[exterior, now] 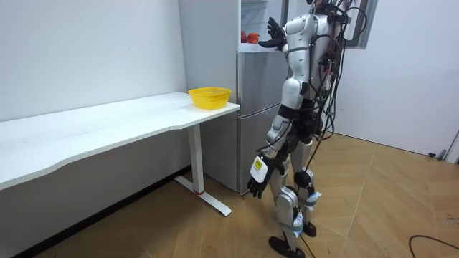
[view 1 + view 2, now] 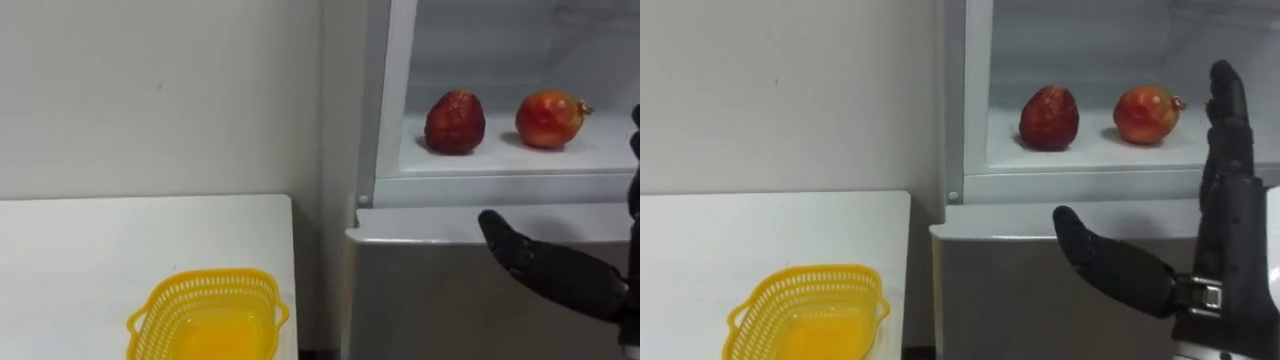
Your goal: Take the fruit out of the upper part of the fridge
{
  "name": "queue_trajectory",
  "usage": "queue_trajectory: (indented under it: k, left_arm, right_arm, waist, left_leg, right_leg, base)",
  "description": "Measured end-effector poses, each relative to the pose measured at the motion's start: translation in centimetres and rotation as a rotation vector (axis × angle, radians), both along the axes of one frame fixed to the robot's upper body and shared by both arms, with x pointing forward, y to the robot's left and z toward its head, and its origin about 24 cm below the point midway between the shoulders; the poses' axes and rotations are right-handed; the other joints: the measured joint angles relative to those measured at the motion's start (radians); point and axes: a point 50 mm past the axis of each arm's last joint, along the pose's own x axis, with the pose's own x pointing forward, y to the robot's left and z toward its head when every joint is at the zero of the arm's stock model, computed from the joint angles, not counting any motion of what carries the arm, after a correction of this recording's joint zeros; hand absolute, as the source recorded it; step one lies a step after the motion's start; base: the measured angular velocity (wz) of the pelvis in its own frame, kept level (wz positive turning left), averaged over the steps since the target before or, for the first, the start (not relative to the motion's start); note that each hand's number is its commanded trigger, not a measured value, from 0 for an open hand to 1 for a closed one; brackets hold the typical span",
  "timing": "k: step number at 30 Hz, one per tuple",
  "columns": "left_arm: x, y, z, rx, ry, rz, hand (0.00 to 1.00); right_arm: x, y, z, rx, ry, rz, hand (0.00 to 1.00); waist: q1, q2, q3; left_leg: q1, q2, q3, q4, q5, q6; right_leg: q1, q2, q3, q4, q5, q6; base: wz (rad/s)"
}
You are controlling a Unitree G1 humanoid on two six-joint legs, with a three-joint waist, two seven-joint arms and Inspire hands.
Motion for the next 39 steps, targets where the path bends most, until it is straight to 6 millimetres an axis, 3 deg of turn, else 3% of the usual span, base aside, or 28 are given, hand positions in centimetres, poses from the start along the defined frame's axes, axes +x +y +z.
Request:
queue_trajectory:
  k: [7,10,15,26,34,39]
  left_arm:
    - [0.5,0.0,0.0,0.008,0.0,-0.02,0.0]
    - [0.4,0.3,0.1,0.016,0.008,-0.018,0.0]
    - [0.2,0.4,0.1,0.018,0.018,-0.016,0.0]
    - [-0.2,0.5,0.0,0.007,0.078,-0.036,0.0]
    - [-0.5,0.6,0.1,-0.019,0.099,-0.033,0.0]
    - [-1.1,0.9,0.1,-0.016,0.118,-0.029,0.0]
  right_arm:
    - [2.9,0.4,2.0,-0.024,-0.054,0.019,0.0]
    - [3.2,0.6,2.6,-0.027,-0.078,0.025,0.0]
    - [4.2,0.2,2.7,-0.036,-0.066,0.008,0.0]
    - [6.9,-1.0,2.1,-0.019,0.022,-0.041,0.0]
    - [7.2,-1.9,1.8,-0.02,0.06,-0.082,0.0]
    - [7.3,-2.3,2.2,-0.029,0.052,-0.085,0.0]
  waist:
    - [0.018,-0.002,0.0027]
    - [0.032,-0.01,0.0002]
    - [0.05,-0.018,0.0035]
    - [0.068,-0.024,0.0057]
    - [0.081,-0.053,-0.0067]
    - [0.081,-0.06,-0.0041]
  left_leg:
    - [-0.014,-0.007,-0.042,0.007,0.001,0.0]
    - [-0.02,-0.009,-0.07,0.012,0.001,0.0]
    - [-0.02,-0.009,-0.102,0.018,0.001,0.0]
    - [-0.006,-0.011,-0.116,0.025,0.002,-0.002]
    - [-0.02,-0.022,-0.134,0.041,0.007,-0.001]
    - [-0.019,-0.023,-0.141,0.041,0.007,-0.001]
  right_leg:
    - [-0.001,-0.011,-0.055,-0.01,-0.001,0.0]
    - [0.015,-0.014,-0.086,-0.019,0.0,0.001]
    - [0.031,-0.015,-0.118,-0.02,0.0,0.001]
    - [0.053,-0.018,-0.14,-0.021,0.0,0.001]
    - [0.052,-0.029,-0.166,-0.021,-0.002,0.002]
    - [0.058,-0.029,-0.167,-0.021,-0.002,0.002]
  base:
    - [0.2]
    - [0.23]
    - [0.19]
    - [0.03]
    - [0.08]
    - [0.02]
